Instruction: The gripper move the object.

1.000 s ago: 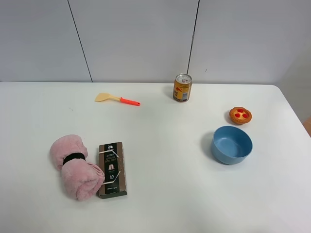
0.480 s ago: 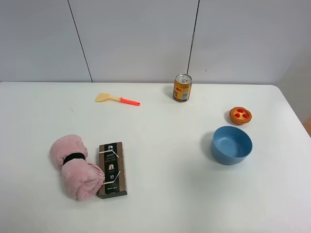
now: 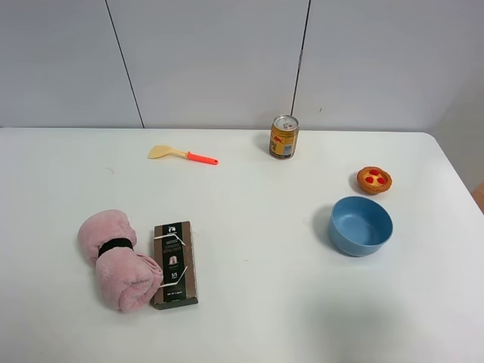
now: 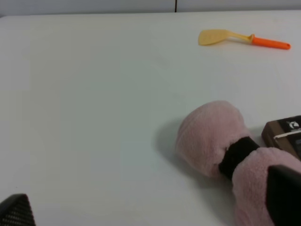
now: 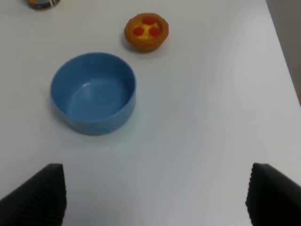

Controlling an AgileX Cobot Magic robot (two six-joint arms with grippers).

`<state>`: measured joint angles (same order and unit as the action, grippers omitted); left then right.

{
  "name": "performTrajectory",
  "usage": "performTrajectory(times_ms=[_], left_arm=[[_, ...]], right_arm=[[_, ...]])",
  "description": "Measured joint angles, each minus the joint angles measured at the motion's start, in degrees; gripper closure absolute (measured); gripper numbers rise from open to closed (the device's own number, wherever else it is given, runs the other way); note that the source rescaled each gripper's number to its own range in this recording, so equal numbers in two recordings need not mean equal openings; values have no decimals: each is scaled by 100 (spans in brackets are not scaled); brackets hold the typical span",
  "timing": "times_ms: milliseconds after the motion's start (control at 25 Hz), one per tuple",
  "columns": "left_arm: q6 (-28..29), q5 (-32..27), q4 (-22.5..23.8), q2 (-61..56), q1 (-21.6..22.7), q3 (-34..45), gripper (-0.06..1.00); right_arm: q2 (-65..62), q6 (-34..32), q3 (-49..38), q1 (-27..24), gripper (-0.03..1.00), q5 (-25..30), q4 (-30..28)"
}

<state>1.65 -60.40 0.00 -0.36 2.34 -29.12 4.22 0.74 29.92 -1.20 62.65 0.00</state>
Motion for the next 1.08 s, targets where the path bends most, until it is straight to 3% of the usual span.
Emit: performTrajectory(times_ms=[1080], left_arm=[[-2, 0, 0, 0, 0, 0, -6]], right_arm=[[-435, -74, -161, 193, 30, -183, -46]])
